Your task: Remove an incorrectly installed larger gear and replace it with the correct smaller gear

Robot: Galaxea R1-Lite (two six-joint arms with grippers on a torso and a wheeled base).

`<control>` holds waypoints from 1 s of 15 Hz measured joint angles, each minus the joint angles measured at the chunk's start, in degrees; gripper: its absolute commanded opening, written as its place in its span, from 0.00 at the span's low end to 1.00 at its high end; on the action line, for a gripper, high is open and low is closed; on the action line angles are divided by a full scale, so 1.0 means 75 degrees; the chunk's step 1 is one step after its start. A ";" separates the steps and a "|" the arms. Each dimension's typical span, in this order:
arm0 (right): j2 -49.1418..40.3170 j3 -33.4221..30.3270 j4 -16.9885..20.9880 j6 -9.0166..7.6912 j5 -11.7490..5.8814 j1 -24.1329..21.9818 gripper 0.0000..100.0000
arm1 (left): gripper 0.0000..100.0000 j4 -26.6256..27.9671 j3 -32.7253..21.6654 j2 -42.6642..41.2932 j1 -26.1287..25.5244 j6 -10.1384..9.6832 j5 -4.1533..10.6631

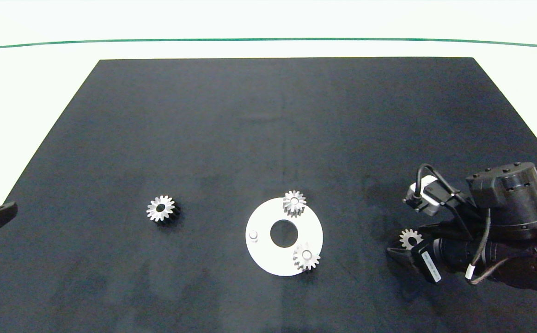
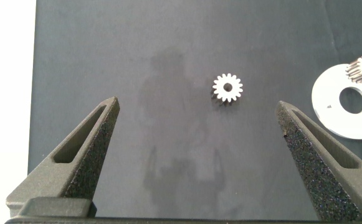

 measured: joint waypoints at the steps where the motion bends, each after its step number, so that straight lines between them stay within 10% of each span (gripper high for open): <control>1: -0.0003 0.0000 0.0003 0.0088 0.0005 -0.0007 0.69 | 1.00 0.0000 0.0000 0.0000 0.0000 0.0000 0.0003; 4: -0.0003 -0.0007 -0.0002 0.0406 -0.0003 0.0000 0.62 | 1.00 -0.0003 0.0007 -0.0015 0.0003 0.0000 0.0000; 15: 0.0000 0.0073 0.0000 0.0426 0.0034 0.0015 0.40 | 1.00 -0.0003 0.0044 -0.0078 0.0000 0.0000 0.0011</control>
